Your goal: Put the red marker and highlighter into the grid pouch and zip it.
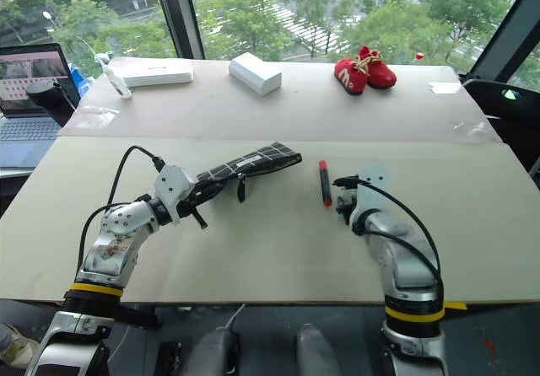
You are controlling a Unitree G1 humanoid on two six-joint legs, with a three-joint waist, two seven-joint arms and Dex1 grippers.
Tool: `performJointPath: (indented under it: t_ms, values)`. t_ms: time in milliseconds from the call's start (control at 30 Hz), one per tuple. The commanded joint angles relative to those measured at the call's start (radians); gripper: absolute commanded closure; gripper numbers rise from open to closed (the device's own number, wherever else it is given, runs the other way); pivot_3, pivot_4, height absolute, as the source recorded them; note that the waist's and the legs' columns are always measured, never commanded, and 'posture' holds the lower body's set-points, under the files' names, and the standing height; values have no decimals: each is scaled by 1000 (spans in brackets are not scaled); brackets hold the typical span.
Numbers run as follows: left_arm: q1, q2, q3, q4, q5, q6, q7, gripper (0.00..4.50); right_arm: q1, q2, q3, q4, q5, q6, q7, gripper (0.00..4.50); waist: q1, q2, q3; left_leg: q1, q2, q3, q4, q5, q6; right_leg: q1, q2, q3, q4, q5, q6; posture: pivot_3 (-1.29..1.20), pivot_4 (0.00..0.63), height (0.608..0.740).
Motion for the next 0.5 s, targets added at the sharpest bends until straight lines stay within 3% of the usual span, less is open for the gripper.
performJointPath:
  t_ms: [33,300,433,500]
  values:
    - [-3,-3,14,-36,-11,-9,10,4500,6,30,0,10,15,54,-9,2484,1,-1,0,0,0,0,0,0,0,0,0,0,0,0,0,0,150,729]
    - [-17,-7,14,-26,-11,-10,7,4500,7,12,-23,50,-13,24,-28,2484,3,-1,0,0,0,0,0,0,0,1,0,0,0,0,0,0,150,729]
    - [-20,-5,18,-26,-13,-9,6,4500,-12,9,-34,62,-5,-11,-24,3458,4,-1,-1,0,0,0,0,0,0,1,0,0,-1,0,0,0,150,729]
    - [-22,-5,19,-26,-14,-8,7,4500,-25,7,-41,73,-1,-28,-21,3459,3,-1,-1,1,0,0,0,0,0,1,0,0,-1,0,0,0,150,729]
